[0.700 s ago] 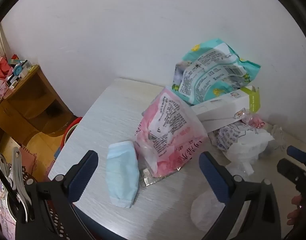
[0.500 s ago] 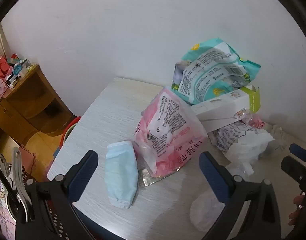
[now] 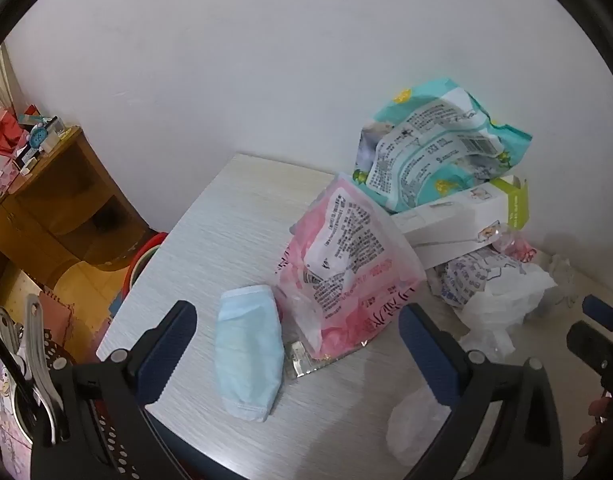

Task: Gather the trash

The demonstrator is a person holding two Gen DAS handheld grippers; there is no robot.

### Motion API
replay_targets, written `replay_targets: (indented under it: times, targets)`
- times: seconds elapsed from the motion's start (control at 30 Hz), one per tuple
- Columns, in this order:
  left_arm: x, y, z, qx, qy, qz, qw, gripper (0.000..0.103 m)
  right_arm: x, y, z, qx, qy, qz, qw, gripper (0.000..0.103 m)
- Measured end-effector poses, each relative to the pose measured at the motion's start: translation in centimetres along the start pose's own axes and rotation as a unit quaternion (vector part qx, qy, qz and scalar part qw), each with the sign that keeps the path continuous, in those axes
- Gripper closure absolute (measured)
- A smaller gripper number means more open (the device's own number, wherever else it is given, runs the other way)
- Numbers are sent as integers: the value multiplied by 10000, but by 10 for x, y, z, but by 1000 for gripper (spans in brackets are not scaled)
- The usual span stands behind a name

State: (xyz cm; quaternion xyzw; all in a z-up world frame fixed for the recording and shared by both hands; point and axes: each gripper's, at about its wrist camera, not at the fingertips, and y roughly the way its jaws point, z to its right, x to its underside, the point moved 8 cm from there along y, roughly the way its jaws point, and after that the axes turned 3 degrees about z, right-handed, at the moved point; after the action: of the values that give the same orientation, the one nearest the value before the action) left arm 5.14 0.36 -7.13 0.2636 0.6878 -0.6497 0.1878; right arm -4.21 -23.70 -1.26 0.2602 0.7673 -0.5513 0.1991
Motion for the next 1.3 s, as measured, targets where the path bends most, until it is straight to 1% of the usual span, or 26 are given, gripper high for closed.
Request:
replay_targets:
  times: [0.33,0.63,0.83,1.3]
  targets:
    - [-2,-2,1,14,54,2,10000,0,0,1,-2,-37,-27,-14,10000,0]
    - [-7,-8,3,-13,80,111,9999,0,0,2,-2,-62,-6,-44,10000,0]
    - [-8,-9,0,26,-31,74,10000,0,1,3,-3,-35,-27,-57,10000,0]
    - [0,0,-2,-25,53,-40,10000,0,2,5,-5,-64,2,-101,9999,0]
